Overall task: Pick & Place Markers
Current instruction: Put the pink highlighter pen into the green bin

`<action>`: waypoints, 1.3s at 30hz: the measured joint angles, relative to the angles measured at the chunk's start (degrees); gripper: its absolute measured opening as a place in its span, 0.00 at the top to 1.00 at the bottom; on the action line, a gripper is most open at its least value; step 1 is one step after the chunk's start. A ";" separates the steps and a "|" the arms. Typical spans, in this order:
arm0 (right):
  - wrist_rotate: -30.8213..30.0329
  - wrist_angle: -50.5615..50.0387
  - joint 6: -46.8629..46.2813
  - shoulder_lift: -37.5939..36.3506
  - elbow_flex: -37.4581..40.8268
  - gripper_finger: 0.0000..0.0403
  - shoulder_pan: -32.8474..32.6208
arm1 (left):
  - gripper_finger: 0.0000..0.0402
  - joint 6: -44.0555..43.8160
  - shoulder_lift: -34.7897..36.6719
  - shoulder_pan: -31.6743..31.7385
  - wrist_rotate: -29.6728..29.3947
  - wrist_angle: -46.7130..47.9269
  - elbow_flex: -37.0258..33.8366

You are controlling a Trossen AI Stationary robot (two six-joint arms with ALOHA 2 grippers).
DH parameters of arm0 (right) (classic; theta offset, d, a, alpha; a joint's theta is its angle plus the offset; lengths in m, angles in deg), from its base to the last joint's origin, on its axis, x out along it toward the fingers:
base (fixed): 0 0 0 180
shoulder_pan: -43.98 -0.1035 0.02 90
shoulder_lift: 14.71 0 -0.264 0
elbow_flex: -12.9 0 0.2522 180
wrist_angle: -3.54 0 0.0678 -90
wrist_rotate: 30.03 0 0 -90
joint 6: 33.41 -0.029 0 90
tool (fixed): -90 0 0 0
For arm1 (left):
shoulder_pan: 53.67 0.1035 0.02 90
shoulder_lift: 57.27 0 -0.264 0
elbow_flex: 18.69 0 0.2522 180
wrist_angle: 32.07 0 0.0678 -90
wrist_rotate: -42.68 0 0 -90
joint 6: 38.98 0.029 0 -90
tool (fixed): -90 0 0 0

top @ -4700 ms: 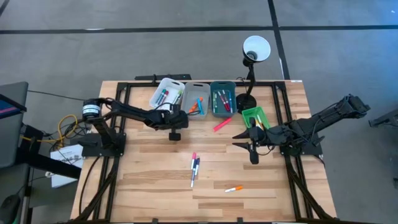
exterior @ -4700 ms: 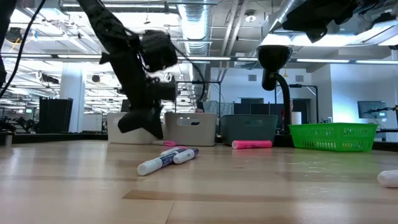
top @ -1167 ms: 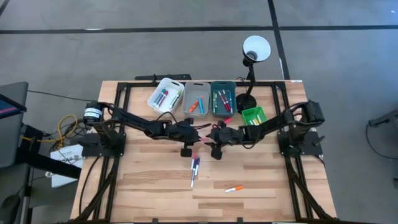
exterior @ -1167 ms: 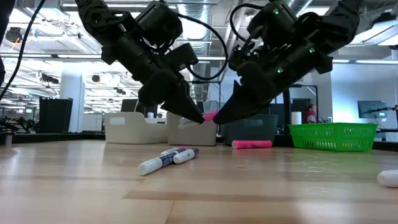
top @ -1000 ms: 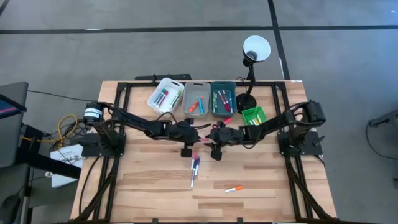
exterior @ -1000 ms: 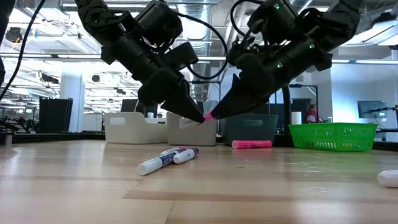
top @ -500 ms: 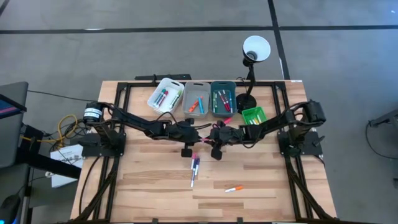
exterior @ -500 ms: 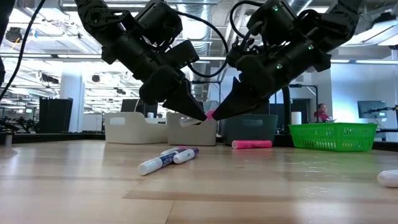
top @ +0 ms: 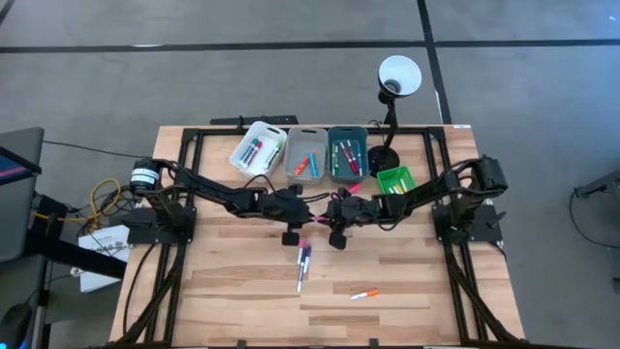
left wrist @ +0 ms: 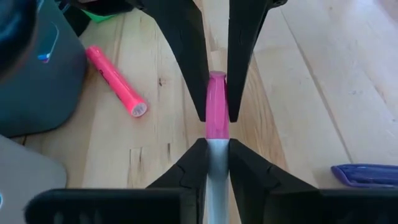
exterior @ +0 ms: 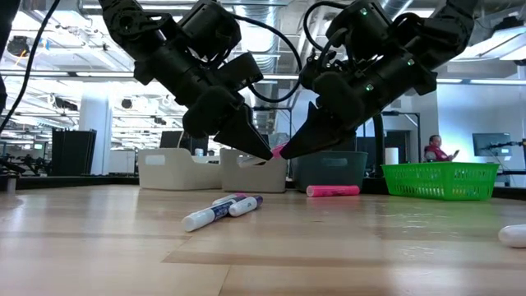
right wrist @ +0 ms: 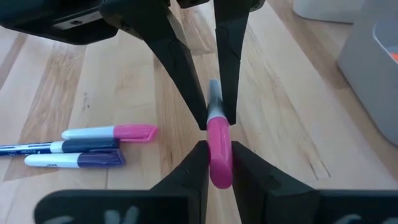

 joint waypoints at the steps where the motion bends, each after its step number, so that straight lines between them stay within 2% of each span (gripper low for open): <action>1: 0.06 -0.12 -0.01 0.00 0.01 0.89 0.00 | 0.86 0.00 0.00 0.00 -0.01 -0.02 0.00; 7: 0.03 -1.58 -0.10 -0.02 -0.01 0.89 0.00 | 0.80 0.01 0.00 0.00 -1.67 -0.74 0.00; 11: -0.27 -2.78 -1.02 -0.22 -0.01 0.89 0.13 | 0.71 0.00 0.00 0.00 -3.49 -1.25 0.00; 17: 0.08 -10.20 -3.37 -4.11 0.09 0.89 0.90 | 0.58 0.00 0.04 0.09 -4.15 -2.17 0.07; 21: -0.57 -21.03 -7.41 -10.31 0.04 0.89 0.94 | 0.52 0.00 0.04 0.07 -4.03 -2.26 0.07; 25: -4.39 -37.59 -13.77 -19.11 0.01 0.89 0.92 | 0.50 -0.05 0.04 0.07 -3.90 -2.51 0.07; 32: -13.96 -68.66 -33.32 -34.44 0.01 0.89 0.92 | 0.49 -0.42 0.04 0.04 -3.76 -2.58 0.07; 35: -17.92 -76.26 -40.37 -38.66 0.01 0.89 0.83 | 0.49 -0.44 0.04 0.04 -3.66 -2.62 0.07; 39: -20.74 -81.05 -47.92 -40.85 0.98 0.89 1.28 | 0.49 -0.63 0.04 0.04 -3.64 -2.87 0.07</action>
